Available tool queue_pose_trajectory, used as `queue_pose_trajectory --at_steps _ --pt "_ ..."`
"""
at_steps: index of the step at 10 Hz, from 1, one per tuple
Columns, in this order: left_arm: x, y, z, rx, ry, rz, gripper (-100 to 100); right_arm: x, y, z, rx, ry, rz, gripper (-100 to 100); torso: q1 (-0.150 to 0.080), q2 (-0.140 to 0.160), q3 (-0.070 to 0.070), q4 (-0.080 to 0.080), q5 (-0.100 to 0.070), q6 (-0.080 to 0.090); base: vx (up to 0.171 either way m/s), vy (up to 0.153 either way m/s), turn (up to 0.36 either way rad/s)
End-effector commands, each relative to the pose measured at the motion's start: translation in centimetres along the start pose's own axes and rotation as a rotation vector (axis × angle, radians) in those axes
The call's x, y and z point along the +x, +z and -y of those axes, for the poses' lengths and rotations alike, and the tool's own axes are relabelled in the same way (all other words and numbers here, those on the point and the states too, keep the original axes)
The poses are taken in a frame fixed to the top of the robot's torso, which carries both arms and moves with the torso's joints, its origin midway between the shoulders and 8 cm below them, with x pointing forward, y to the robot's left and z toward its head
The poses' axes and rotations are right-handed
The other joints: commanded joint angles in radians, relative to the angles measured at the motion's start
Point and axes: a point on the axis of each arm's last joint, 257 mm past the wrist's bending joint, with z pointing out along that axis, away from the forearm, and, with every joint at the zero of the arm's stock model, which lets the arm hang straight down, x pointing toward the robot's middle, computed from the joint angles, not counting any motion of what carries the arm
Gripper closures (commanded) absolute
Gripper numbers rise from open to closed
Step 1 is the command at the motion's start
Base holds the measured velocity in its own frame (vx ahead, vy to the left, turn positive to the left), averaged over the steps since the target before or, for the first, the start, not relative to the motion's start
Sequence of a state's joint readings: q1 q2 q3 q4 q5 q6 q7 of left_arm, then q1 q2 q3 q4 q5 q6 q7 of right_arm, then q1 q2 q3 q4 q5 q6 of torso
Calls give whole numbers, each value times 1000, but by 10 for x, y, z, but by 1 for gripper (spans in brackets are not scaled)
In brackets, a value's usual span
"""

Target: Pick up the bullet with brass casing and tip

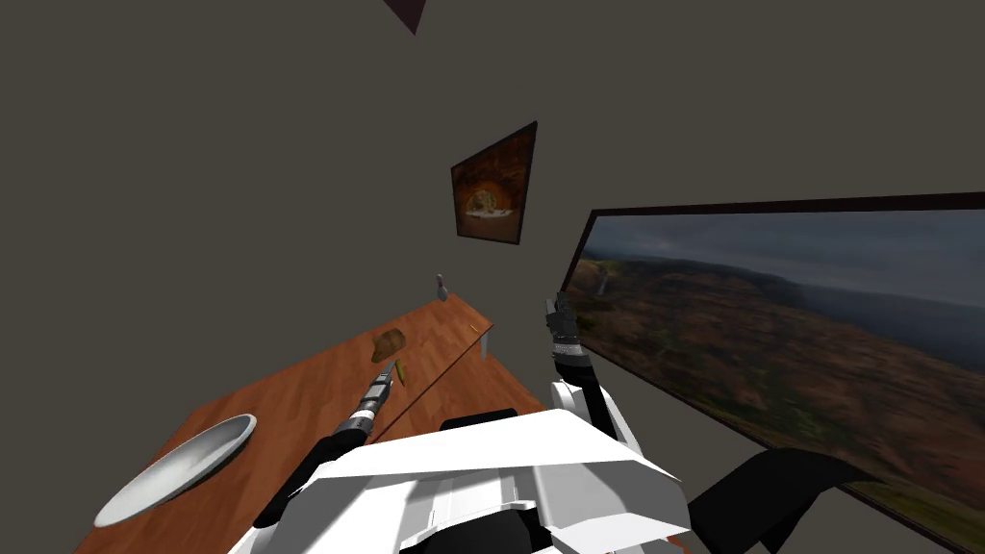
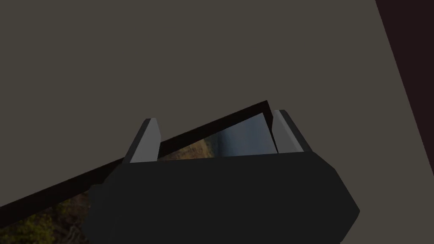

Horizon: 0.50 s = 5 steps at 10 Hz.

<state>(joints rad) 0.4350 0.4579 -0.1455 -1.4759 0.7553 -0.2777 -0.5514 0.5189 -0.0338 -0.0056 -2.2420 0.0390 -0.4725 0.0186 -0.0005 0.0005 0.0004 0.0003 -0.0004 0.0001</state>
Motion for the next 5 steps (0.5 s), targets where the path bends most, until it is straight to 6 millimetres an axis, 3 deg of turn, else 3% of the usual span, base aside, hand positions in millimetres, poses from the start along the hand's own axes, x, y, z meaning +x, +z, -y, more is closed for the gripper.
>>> queue_pose_trajectory --at_steps 1,4,5 --pt "-2 -1 -22 -49 6 -2 -100 0 0 0 0 0 0 0 0 0 0 0 0 0 12 -13 -115" --pt "-16 -10 -82 -206 38 -18 -100 0 0 0 0 0 0 0 1 0 0 0 0 -1 11 -10 -215" --pt "-19 -13 -91 -227 27 -10 -100 0 0 0 0 0 0 0 1 0 0 0 0 0 10 4 -125"
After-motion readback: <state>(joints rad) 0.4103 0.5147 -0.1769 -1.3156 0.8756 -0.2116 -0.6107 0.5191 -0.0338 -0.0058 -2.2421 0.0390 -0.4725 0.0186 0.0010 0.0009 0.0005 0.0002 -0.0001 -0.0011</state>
